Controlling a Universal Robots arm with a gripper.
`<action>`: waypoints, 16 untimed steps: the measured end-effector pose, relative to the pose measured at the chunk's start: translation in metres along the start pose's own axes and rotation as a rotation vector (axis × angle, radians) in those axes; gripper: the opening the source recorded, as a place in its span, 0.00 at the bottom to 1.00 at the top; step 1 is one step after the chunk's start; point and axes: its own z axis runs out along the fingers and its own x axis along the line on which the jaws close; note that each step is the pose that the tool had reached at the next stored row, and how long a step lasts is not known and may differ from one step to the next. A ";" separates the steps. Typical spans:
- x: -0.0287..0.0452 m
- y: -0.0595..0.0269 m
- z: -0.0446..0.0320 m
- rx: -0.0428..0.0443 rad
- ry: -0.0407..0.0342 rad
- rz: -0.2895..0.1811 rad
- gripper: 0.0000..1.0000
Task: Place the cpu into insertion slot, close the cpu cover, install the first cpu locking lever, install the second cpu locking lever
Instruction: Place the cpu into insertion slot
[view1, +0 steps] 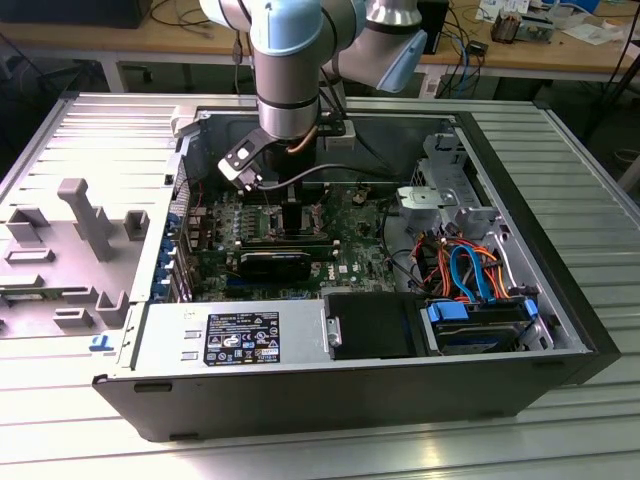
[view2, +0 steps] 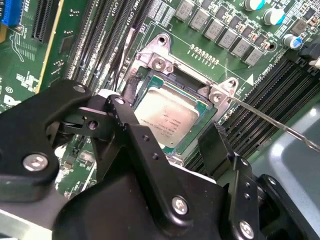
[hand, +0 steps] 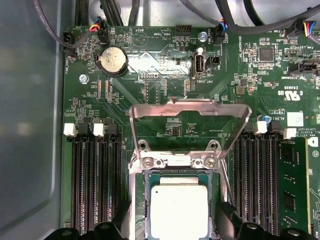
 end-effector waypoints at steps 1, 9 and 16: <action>0.0000 0.0000 0.0000 0.0000 -0.0001 0.000 0.76; -0.0003 0.0002 -0.0071 0.0001 -0.0031 0.000 0.76; -0.0005 0.0004 -0.0121 0.0000 -0.0046 0.000 0.76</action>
